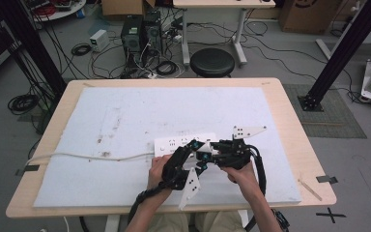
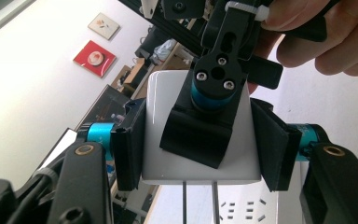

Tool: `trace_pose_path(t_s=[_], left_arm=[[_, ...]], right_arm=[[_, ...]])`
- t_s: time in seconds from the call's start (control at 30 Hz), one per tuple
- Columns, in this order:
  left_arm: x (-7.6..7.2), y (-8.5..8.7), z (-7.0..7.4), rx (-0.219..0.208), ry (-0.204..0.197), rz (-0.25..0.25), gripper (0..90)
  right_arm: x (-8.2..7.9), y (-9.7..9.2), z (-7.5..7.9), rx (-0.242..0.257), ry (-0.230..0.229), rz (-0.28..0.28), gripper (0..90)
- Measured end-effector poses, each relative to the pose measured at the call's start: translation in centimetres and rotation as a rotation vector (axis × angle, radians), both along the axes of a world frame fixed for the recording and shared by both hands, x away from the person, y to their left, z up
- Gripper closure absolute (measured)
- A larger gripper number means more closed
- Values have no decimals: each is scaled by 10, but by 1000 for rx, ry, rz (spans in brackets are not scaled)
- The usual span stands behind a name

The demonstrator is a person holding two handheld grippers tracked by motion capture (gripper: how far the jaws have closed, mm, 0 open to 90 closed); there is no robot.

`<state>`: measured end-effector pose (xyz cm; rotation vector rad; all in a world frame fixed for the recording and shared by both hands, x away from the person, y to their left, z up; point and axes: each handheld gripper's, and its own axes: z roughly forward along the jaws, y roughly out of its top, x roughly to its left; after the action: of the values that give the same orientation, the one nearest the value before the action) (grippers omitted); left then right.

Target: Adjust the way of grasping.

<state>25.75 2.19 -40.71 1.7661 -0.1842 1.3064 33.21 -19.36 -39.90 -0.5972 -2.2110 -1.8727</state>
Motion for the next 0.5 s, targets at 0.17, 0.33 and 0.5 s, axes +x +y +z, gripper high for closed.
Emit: trace_pose_path(t_s=[0.17,0.33,0.5], left_arm=[[0,0,0,11,4,-11,424],[0,-1,-1,14,3,-10,424],[0,0,-1,19,3,-4,424]], right_arm=[[0,1,0,-5,-8,14,597],[-1,2,0,-14,-13,15,619],[0,2,-1,-11,-11,13,619]])
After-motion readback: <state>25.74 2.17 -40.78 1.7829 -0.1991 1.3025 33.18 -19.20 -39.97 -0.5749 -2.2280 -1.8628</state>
